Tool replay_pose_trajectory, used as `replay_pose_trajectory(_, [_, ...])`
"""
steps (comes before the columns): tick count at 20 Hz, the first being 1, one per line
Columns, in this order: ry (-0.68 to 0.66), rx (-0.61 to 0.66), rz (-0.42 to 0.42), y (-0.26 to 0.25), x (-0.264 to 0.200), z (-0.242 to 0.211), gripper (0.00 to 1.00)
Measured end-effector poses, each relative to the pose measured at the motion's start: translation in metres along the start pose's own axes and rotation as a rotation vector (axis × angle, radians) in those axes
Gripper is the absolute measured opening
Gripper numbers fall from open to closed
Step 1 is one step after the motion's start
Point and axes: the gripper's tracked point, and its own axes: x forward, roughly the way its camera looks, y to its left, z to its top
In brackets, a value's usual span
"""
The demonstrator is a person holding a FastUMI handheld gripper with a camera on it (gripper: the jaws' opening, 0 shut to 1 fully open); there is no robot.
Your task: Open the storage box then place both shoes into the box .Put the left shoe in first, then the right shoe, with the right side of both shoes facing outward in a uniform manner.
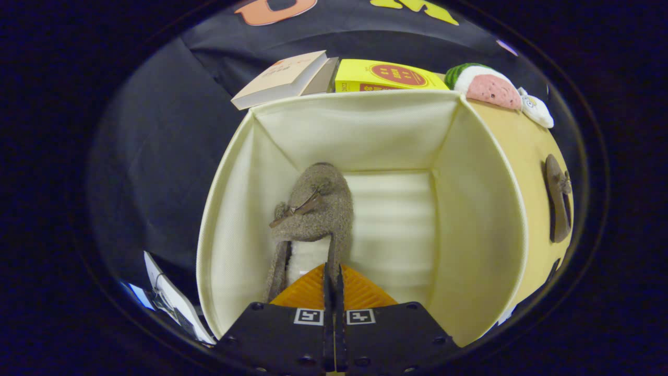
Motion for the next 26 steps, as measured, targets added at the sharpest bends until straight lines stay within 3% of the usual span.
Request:
replay_pose_trajectory(1, [0.001, -0.008, 0.011, 0.004, -0.001, -0.001, 0.01])
replay_pose_trajectory(4, [0.0, -0.047, 0.049, 0.01, -0.007, -0.005, 0.14])
replay_pose_trajectory(7, [-0.029, -0.117, 0.071, 0.016, -0.021, -0.006, 0.33])
replay_pose_trajectory(9, [-0.043, -0.138, 0.067, 0.018, -0.033, -0.008, 0.51])
replay_pose_trajectory(12, [-0.043, -0.186, 0.072, 0.019, -0.055, -0.015, 0.86])
replay_pose_trajectory(14, [-0.065, -0.216, 0.06, 0.011, -0.074, -0.015, 0.97])
replay_pose_trajectory(20, [-0.103, -0.23, 0.09, -0.032, -0.129, -0.014, 0.95])
replay_pose_trajectory(26, [-0.105, -0.142, 0.055, -0.15, -0.155, -0.01, 0.95])
